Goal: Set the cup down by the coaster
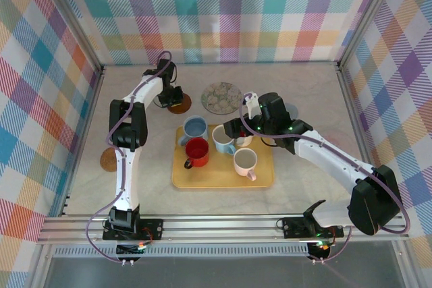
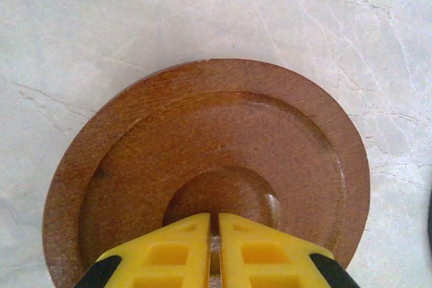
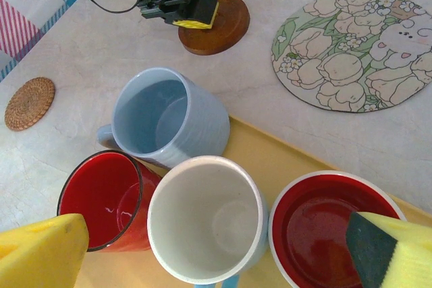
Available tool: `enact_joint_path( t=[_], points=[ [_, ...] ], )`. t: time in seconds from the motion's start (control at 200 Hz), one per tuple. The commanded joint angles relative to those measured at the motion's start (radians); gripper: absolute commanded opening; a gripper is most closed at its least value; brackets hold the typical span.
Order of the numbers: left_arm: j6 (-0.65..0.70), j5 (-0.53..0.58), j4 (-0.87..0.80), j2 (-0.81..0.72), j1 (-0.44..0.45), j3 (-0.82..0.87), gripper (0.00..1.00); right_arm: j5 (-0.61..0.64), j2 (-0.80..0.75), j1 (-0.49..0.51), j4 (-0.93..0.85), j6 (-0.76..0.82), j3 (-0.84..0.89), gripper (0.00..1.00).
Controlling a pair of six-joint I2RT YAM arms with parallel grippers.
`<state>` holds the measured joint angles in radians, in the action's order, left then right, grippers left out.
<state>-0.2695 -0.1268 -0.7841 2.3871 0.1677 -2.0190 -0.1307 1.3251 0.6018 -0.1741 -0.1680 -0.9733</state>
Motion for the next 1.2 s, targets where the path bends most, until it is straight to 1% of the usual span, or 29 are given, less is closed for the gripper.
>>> enact_joint_path(
  t=[0.0,0.185,0.385,0.45,0.51,0.62,0.78,0.92,0.975,1.01,1.11,1.195],
  points=[
    [-0.012,-0.008,-0.061,0.006,0.013,-0.004,0.15,0.0,-0.024,0.006,0.02,-0.009,0.009,0.99],
    [0.002,0.006,-0.12,-0.01,0.013,-0.06,0.17,0.008,-0.029,0.005,0.02,-0.003,0.005,0.99],
    [0.007,0.003,-0.181,-0.036,0.015,-0.149,0.26,0.023,-0.024,0.005,0.039,0.007,0.007,0.99],
    [0.004,0.003,-0.19,-0.055,0.015,-0.168,0.32,0.04,-0.024,0.005,0.04,0.014,0.004,0.99],
    [0.005,0.004,-0.198,-0.078,0.016,-0.184,0.38,0.063,-0.024,0.004,0.036,0.027,-0.002,0.99],
    [0.019,0.038,-0.229,-0.138,0.018,-0.216,0.45,0.11,-0.023,0.006,-0.023,0.079,-0.034,0.99],
    [0.045,0.101,-0.267,-0.269,0.018,-0.209,0.48,0.164,-0.061,0.004,0.025,0.15,0.006,0.99],
    [0.047,0.173,-0.255,-0.421,0.016,-0.091,0.51,0.193,-0.081,0.003,0.056,0.237,0.039,0.99],
    [0.044,0.189,-0.248,-0.481,0.014,-0.03,0.53,0.196,-0.09,0.004,0.06,0.257,0.045,0.99],
    [0.043,0.196,-0.25,-0.517,0.011,0.008,0.54,0.191,-0.097,0.004,0.063,0.299,0.05,0.99],
    [0.038,0.226,-0.264,-0.617,0.001,0.126,0.55,0.143,-0.118,0.004,0.067,0.319,0.06,0.99],
    [0.03,0.265,-0.267,-0.706,-0.019,0.237,0.55,0.077,-0.136,0.004,0.068,0.316,0.07,0.99]
  ],
)
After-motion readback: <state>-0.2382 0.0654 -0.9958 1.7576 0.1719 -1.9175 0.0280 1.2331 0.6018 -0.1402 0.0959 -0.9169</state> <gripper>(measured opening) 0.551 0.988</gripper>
